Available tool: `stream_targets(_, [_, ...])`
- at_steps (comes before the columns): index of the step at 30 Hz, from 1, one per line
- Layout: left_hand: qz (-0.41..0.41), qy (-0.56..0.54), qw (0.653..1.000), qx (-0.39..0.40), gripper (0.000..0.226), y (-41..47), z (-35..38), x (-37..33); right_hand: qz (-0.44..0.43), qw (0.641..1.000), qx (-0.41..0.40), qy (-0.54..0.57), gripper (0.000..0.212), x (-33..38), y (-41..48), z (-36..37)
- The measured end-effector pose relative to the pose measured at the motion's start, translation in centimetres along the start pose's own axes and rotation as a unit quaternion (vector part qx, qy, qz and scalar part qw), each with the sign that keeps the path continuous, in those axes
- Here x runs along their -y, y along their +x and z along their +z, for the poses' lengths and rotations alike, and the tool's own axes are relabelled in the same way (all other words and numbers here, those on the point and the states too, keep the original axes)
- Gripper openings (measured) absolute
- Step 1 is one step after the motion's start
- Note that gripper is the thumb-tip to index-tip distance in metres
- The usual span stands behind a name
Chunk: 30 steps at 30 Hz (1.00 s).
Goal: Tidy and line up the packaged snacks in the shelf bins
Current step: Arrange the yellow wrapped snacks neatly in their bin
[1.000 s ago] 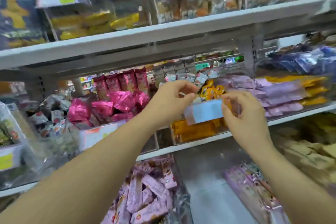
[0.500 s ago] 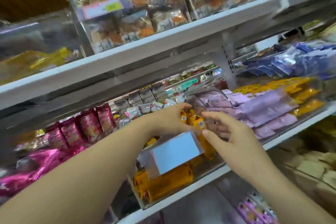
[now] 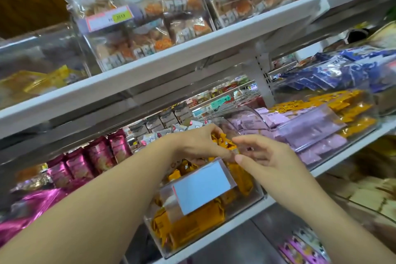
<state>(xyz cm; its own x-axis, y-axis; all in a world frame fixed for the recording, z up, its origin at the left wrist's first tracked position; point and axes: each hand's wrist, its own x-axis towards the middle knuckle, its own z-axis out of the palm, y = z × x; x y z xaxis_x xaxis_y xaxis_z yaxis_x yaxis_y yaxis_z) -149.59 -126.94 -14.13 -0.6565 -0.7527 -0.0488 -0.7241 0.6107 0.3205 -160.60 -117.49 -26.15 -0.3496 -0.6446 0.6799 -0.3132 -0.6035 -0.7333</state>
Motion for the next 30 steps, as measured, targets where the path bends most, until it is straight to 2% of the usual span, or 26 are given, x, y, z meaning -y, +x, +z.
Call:
stream_targets(4, [0.033, 0.003, 0.999, -0.021, 0.052, -0.7, 0.3, -0.2, 0.005, 1.0, 0.007, -0.003, 0.029, 0.1, 0.0, 0.0])
stream_targets(12, [0.115, -0.042, 0.985, -0.118, 0.05, -3.2, -0.4, 0.0, -0.001, 1.0, 0.007, -0.023, 0.031, 1.0, -0.4, 0.1])
stream_targets(15, [0.156, -0.068, 0.968, -0.184, 0.055, -5.2, -1.3, 0.1, -0.018, 0.998, -0.007, -0.067, 0.037, 2.0, -1.0, 0.2])
stream_targets(18, [0.195, -0.038, 0.941, -0.273, 0.066, -7.9, -2.2, 0.4, -0.063, 0.994, -0.022, -0.089, 0.036, 4.1, -1.9, 0.5])
stream_targets(20, [0.23, -0.018, 0.919, -0.319, 0.065, -10.1, -2.5, 0.6, -0.101, 0.989, -0.033, -0.098, 0.04, 5.9, -2.8, 1.3])
stream_targets(23, [0.265, 0.003, 0.898, -0.351, 0.062, -13.5, -2.5, 1.2, -0.128, 0.988, -0.013, -0.088, 0.044, 8.0, -4.3, 3.2])
stream_targets(30, [0.262, -0.01, 0.886, -0.384, 0.064, -22.9, -0.4, 5.0, -0.151, 0.984, 0.054, -0.082, 0.044, 12.5, -7.8, 7.5])
